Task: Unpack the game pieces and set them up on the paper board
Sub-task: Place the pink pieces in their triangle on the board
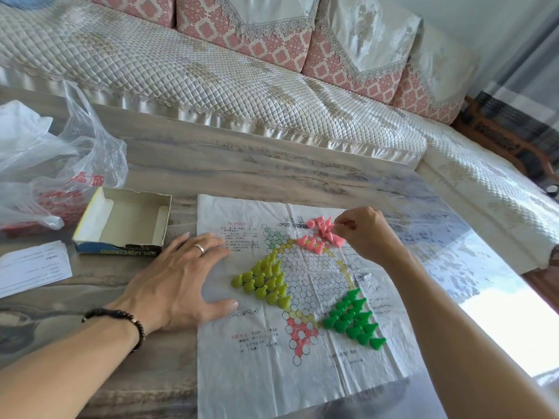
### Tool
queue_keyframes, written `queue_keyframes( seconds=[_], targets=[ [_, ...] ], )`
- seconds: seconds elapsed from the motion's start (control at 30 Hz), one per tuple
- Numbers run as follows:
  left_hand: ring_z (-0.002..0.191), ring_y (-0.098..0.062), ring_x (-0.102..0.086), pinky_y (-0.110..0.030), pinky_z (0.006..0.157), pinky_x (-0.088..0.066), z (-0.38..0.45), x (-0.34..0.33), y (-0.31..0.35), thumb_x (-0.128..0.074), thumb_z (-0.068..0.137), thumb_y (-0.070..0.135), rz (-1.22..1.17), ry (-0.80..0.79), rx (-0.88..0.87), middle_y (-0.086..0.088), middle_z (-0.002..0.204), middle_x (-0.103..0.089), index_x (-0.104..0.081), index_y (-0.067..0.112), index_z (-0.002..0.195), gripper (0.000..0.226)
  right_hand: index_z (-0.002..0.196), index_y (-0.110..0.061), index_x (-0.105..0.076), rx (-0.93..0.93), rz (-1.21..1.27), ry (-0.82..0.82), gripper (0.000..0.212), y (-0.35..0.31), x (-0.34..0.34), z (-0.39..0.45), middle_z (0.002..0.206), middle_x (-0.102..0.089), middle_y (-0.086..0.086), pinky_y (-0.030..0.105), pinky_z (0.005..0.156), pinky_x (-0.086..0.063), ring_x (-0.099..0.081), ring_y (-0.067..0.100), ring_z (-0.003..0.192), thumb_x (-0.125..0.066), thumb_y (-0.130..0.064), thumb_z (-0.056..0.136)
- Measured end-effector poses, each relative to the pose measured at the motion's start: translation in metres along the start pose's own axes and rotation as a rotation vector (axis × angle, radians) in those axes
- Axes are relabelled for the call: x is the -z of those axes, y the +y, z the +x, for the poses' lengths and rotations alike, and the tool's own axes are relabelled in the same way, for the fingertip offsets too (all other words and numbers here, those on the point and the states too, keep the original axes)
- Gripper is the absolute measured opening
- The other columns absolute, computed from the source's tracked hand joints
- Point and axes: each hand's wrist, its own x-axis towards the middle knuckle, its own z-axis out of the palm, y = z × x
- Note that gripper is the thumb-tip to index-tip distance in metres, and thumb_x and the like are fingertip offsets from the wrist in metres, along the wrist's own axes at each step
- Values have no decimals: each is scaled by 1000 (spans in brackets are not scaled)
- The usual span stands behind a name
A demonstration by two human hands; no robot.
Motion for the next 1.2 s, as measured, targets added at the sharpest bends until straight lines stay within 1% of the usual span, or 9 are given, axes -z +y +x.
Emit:
queue_keyframes(
  seconds=[0.07, 0.13, 0.33, 0.57, 0.7, 0.87, 1.03, 1.13, 1.2],
  targets=[
    [143, -3, -12, -30, 119, 0, 0, -1, -1, -36, 66, 85, 3, -6, 1, 13, 154, -22, -30, 31, 145, 96, 69, -2, -68, -29, -20, -90, 23, 6, -4, -8, 62, -66, 6, 9, 45, -41, -48, 6, 44, -63, -10, 90],
    [143, -3, -10, -31, 119, -1, 0, -1, -2, -35, 66, 86, 14, -9, 3, 13, 155, -20, -29, 31, 146, 97, 64, -8, -66, -47, -30, -173, 27, 7, -9, -13, 56, -61, -1, 11, 44, -40, -45, 1, 41, -60, -8, 90],
    [143, -3, -11, -32, 119, -2, 1, -2, -3, -36, 66, 86, 3, -10, 6, 11, 155, -22, -31, 30, 145, 98, 88, -12, -72, -65, -17, -223, 4, 3, -19, -17, 65, -57, -13, 3, 44, -36, -50, -2, 53, -69, -14, 86],
    [143, -3, -9, -31, 119, 0, 0, -2, -3, -35, 65, 86, 9, -8, 3, 11, 156, -20, -29, 30, 146, 99, 94, -12, -74, -136, 83, -180, 11, 5, -27, -17, 66, -60, -9, 5, 40, -34, -46, -1, 48, -71, -14, 83],
    [144, -4, -10, -31, 119, -1, 1, -1, -3, -35, 65, 86, 9, -1, -5, 11, 156, -21, -31, 30, 145, 98, 94, -14, -73, -147, 103, -157, 14, 8, -28, -17, 74, -64, -4, 11, 53, -39, -54, 5, 60, -74, -16, 80],
    [143, -5, -12, -31, 119, -2, 0, -2, -2, -38, 66, 85, 1, 6, -9, 10, 155, -24, -33, 30, 145, 96, 92, -15, -71, -137, 111, -171, 12, 9, -29, -17, 75, -66, -2, 14, 54, -43, -56, 7, 62, -74, -13, 80],
    [144, -4, -9, -29, 118, 2, 0, -1, -2, -36, 67, 85, 5, 1, -6, 11, 156, -20, -29, 31, 146, 97, 101, -12, -58, -183, 283, -186, 30, 17, -18, -14, 84, -66, 4, 19, 56, -50, -63, 14, 71, -62, 8, 79],
    [144, -3, -7, -28, 118, 4, -1, 1, -1, -35, 67, 85, -1, -1, -7, 12, 156, -19, -28, 31, 147, 97, 98, -16, -60, -164, 228, -53, 19, 24, -19, -8, 76, -68, 4, 36, 61, -58, -66, 24, 68, -60, -2, 86],
    [144, -3, -7, -27, 118, 4, -1, 1, -1, -35, 66, 85, -2, 0, -8, 12, 156, -19, -28, 31, 146, 97, 100, -17, -62, -132, 176, -22, 13, 24, -22, -3, 74, -68, -1, 29, 58, -54, -65, 15, 61, -64, -10, 88]
  ],
)
